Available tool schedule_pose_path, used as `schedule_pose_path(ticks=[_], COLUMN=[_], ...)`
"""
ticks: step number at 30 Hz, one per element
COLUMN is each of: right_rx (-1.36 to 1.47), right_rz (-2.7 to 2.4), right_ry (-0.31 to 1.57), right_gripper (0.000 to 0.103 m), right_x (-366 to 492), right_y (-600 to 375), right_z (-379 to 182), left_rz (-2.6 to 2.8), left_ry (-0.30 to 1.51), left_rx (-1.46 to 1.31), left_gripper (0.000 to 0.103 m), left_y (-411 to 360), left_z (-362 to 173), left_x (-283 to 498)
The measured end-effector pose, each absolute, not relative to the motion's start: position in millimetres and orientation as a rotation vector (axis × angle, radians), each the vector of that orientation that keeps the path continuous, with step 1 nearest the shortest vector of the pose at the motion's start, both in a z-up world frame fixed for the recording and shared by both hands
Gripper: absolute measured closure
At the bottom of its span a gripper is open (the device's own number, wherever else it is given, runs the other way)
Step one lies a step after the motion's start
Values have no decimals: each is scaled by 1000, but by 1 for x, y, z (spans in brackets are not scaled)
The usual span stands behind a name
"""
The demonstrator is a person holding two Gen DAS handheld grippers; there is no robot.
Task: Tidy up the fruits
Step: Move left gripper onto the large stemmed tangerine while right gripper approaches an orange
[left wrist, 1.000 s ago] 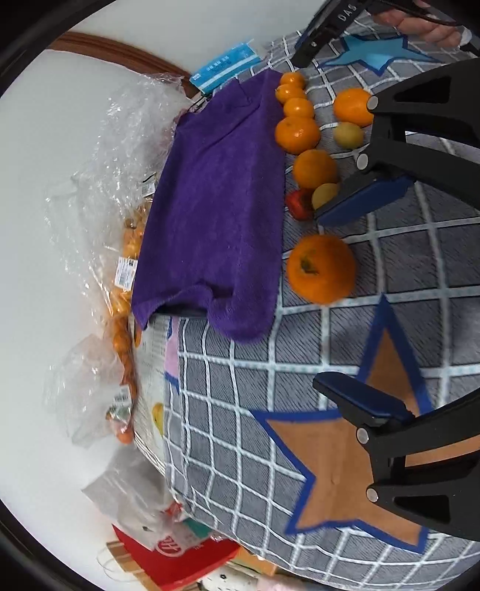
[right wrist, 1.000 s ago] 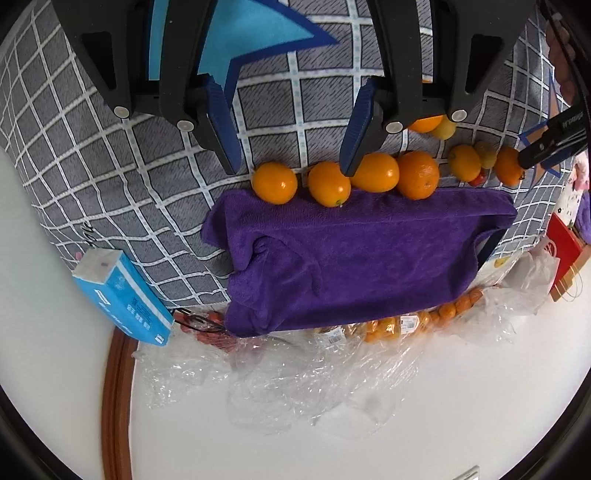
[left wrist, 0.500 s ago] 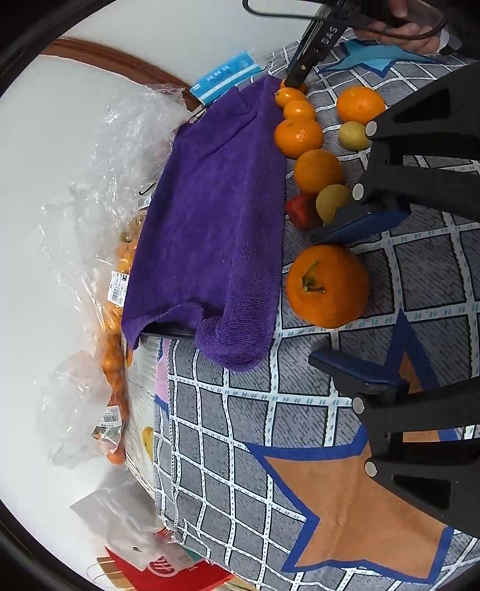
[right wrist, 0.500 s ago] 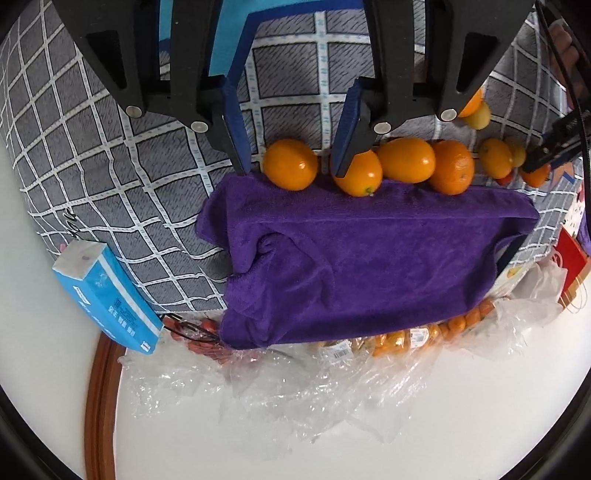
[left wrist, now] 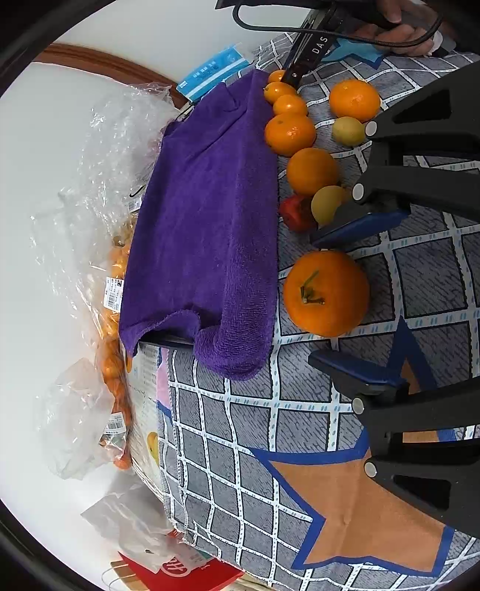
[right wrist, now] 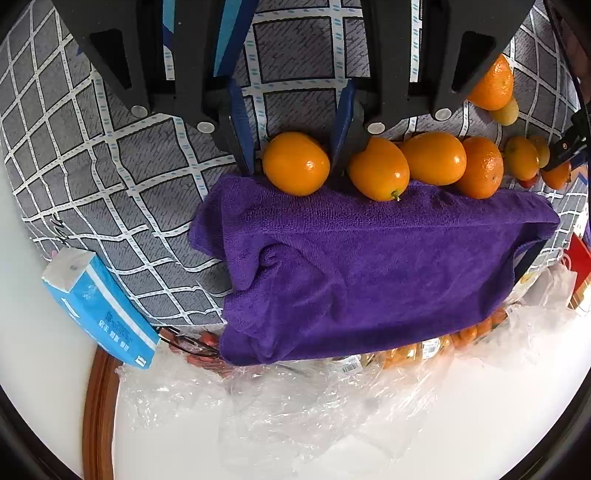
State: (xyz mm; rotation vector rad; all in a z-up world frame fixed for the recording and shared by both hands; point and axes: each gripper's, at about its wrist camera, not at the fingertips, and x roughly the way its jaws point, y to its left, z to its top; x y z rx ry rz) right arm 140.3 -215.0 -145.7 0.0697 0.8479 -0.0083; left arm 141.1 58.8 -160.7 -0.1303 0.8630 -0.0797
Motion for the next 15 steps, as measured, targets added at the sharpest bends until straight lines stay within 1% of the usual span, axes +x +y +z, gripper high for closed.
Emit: schedule_pose_path(ticks=[3, 4, 15], right_rx=[62, 66, 62], right_rz=[-4, 3, 27], right_ry=[842, 836, 741], right_gripper=[69, 69, 69], right_x=[138, 137, 123], right_y=[-214, -214, -213], right_z=[-145, -144, -131], left_rz=[-86, -92, -97], left_ry=[854, 849, 764], left_rx=[-138, -144, -153], left_gripper=[60, 62, 62], left_y=[60, 61, 64], left_z=[-160, -160, -148], left_x=[139, 138, 124])
